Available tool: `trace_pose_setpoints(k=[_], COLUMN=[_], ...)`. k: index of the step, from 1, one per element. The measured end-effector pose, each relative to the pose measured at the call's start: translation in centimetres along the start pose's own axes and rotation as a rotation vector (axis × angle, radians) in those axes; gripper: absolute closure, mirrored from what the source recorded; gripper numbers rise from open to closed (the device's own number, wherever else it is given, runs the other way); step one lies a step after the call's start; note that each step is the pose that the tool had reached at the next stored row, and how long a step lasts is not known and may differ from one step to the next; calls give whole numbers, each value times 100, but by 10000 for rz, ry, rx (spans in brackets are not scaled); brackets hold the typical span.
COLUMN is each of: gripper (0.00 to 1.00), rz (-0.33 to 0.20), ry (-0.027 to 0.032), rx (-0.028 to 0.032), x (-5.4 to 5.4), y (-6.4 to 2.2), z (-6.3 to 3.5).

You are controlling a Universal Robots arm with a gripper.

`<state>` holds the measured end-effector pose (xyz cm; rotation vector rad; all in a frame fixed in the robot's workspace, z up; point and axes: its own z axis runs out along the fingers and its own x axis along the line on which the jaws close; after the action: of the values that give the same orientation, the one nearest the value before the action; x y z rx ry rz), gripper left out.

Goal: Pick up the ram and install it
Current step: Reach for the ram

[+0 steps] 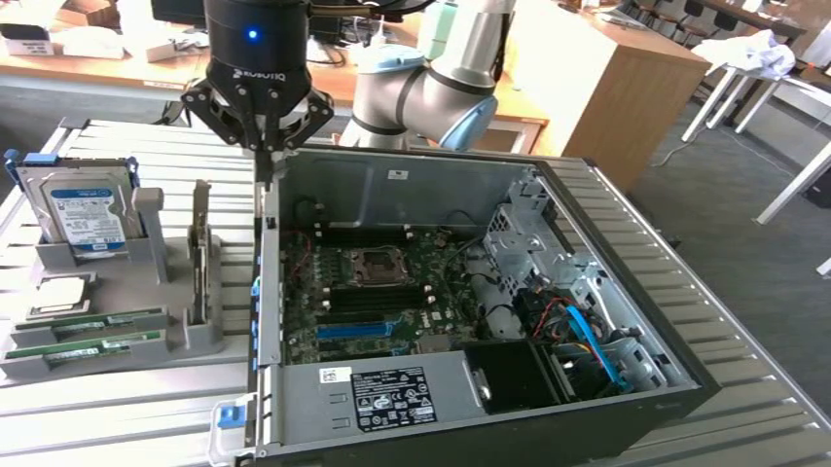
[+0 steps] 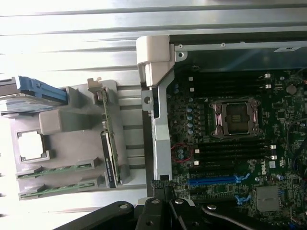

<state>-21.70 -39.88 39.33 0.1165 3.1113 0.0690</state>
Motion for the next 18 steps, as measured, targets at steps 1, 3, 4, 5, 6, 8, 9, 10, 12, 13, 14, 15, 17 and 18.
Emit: trace_pose_setpoints(k=[1, 3, 4, 5, 6, 8, 9, 10, 12, 13, 14, 15, 17, 18], gripper=[90, 90, 90, 90, 90, 90, 90, 90, 90, 90, 90, 90, 90, 90], rz=[0, 0, -1, 0, -1, 0, -1, -1, -1, 0, 0, 0, 0, 0], ry=[0, 0, 0, 0, 0, 0, 0, 0, 0, 0, 0, 0, -1, 0], rx=[0, 0, 0, 1, 1, 0, -1, 0, 0, 0, 0, 0, -1, -1], x=[9, 28, 38, 48, 58, 78, 87, 97, 117, 128, 139, 150, 174, 185], y=[-1, -2, -3, -4, -4, -6, -7, -8, -9, -10, -11, -11, -13, -14], z=[0, -1, -1, -2, -2, -2, -2, -3, -3, -4, -4, -4, -5, -5])
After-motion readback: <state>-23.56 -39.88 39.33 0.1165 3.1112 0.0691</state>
